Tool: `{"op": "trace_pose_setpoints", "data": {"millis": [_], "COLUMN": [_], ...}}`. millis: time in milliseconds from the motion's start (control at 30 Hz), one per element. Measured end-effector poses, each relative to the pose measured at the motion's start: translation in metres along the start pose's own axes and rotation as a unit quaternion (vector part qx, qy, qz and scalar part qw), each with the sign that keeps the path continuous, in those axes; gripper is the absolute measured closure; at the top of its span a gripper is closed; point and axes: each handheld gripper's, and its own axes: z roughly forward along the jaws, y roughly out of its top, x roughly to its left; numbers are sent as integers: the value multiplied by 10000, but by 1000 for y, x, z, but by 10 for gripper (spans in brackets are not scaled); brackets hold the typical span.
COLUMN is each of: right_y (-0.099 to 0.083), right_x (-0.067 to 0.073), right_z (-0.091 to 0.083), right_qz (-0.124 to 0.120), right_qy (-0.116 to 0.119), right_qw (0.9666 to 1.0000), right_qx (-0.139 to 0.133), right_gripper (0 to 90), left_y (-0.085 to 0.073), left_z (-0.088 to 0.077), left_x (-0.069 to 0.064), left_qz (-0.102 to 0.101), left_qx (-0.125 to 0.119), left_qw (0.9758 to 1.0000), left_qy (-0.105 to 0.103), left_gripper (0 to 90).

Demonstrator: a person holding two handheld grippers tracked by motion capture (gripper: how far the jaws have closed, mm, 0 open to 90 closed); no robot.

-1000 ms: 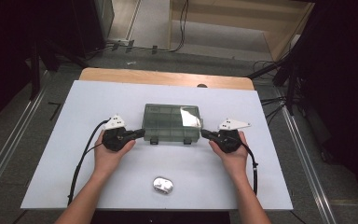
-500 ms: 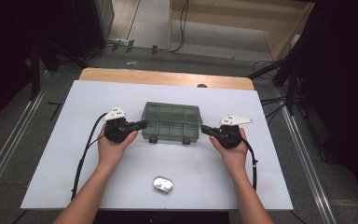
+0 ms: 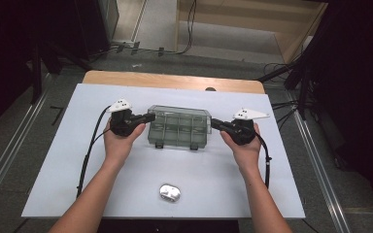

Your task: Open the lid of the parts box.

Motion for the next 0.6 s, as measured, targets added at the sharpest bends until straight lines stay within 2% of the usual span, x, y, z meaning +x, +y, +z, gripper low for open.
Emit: {"op": "trace_pose_setpoints", "data": {"millis": [133,300,433,500,600], "right_y": [4,10,15,17,19], "right_x": [-2,-5,-8,-9,-11], "right_z": [-4,-6,-5,-4,0], "right_qz": [-56,-83,-54,-28,104], "right_qy": [138,83,91,-3,-114], "right_qw": [9998,9992,9983,9977,9972], "right_qx": [-163,-373,-578,-675,-738], "right_gripper": [797,631,457,374,140], "left_y": [6,12,16,17,19], "left_z": [3,5,7,8,10], "left_x": [2,5,7,8,10], "left_qz": [53,52,34,22,3], "left_qx": [-61,-201,-262,-288,-321], "left_qw": [10000,9997,9996,9995,9994], "left_qy": [55,102,116,139,158], "left_gripper": [893,893,892,892,893]}}
